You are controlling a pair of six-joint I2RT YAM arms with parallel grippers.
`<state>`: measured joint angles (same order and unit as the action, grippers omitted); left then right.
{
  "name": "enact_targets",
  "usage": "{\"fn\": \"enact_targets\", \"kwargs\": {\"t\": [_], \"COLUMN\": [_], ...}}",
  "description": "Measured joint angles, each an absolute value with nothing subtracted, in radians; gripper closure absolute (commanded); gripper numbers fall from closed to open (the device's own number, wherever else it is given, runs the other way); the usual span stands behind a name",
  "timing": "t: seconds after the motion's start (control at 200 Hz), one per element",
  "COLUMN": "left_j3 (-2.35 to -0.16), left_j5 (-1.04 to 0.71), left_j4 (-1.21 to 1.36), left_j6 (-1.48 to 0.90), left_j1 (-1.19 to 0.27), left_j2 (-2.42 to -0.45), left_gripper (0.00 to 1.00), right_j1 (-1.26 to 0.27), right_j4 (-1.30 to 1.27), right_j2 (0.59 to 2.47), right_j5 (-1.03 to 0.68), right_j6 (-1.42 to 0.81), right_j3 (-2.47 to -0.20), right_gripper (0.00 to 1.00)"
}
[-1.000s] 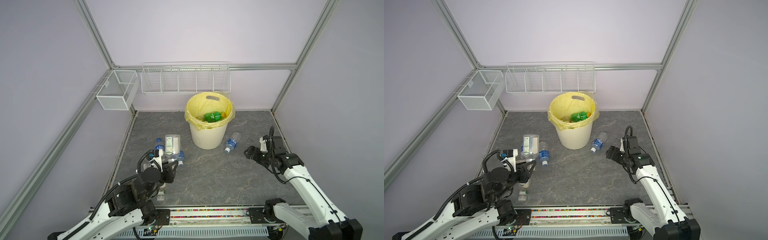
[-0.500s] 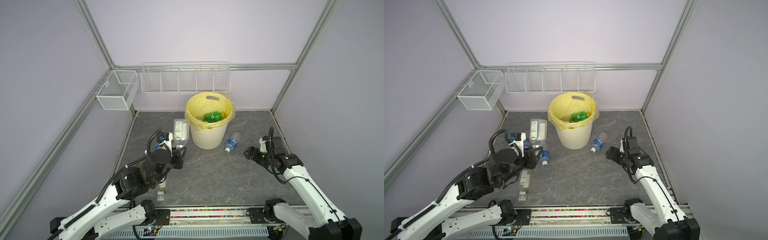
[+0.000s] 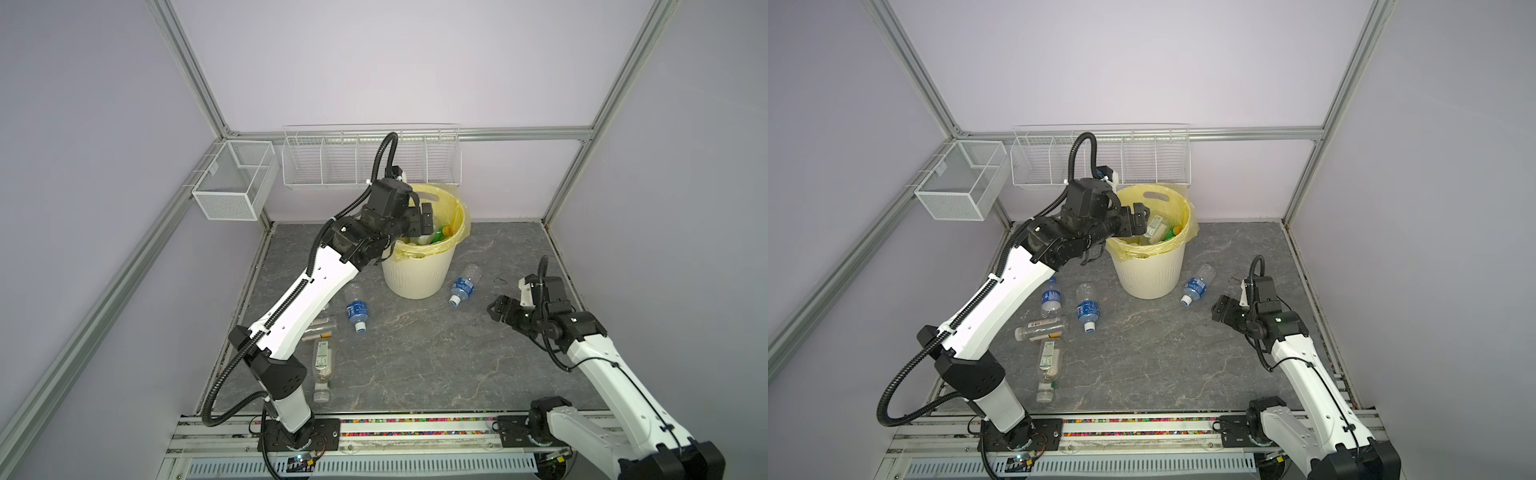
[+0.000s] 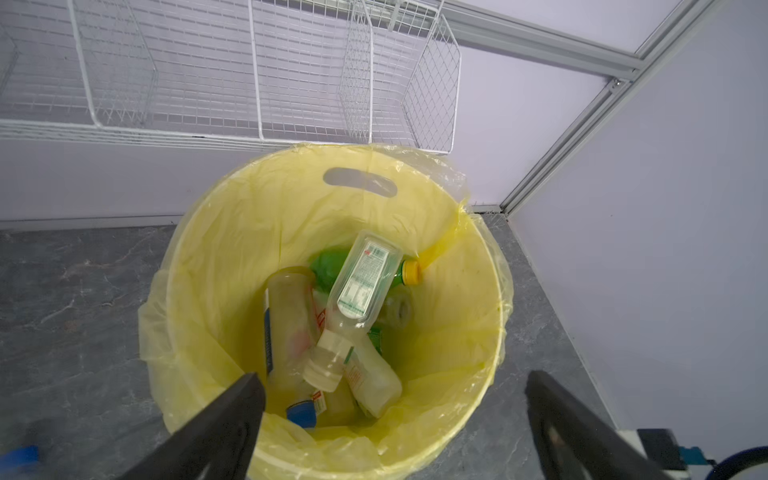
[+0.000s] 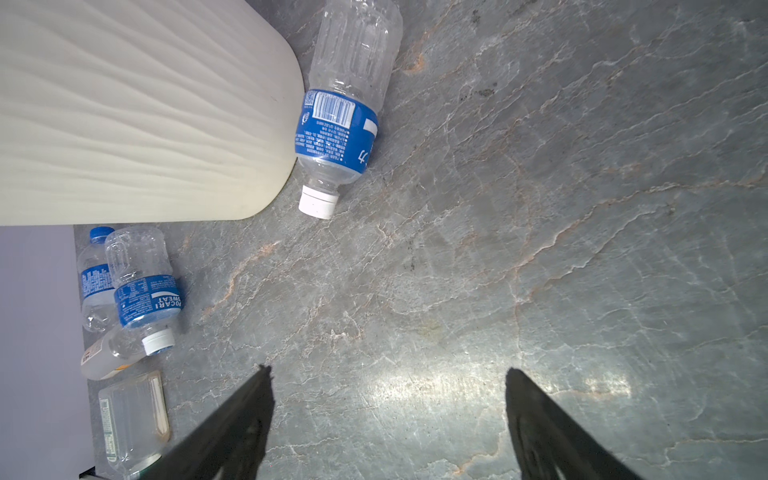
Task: Throw the plastic bottles in the bin
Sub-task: 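Open the left gripper over the bin to drop the bottle, then withdraw the left gripper down toward the bottles on the table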
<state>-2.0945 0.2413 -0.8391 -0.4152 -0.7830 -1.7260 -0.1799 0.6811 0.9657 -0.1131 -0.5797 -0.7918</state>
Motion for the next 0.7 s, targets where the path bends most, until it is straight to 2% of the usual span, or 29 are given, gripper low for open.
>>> {"fn": "enact_targets", "kwargs": {"t": [0.13, 0.405, 0.7], "left_j3": [-2.067, -1.845, -1.541], "left_j5": [0.242, 0.254, 0.252], "left_j4": [-0.862, -0.835, -0.791], "left_j6": [-0.410, -0.410, -0.465], "left_j1": [-0.771, -0.763, -0.756], "left_j2": [-1.656, -1.355, -1.207], "left_gripper": [0.01, 0.01, 0.01], "right_j1": [-0.180, -0.180, -0.180], "right_j4": [0.683, 0.683, 0.684], "right_j2": [0.952, 0.960, 0.967], "right_j5": [-0.113, -0.113, -0.112], "right_j6": [-0.579, -0.576, -0.582], "right_j3": [-0.791, -0.790, -0.790], "right_gripper": [0.12, 0.12, 0.12]}}
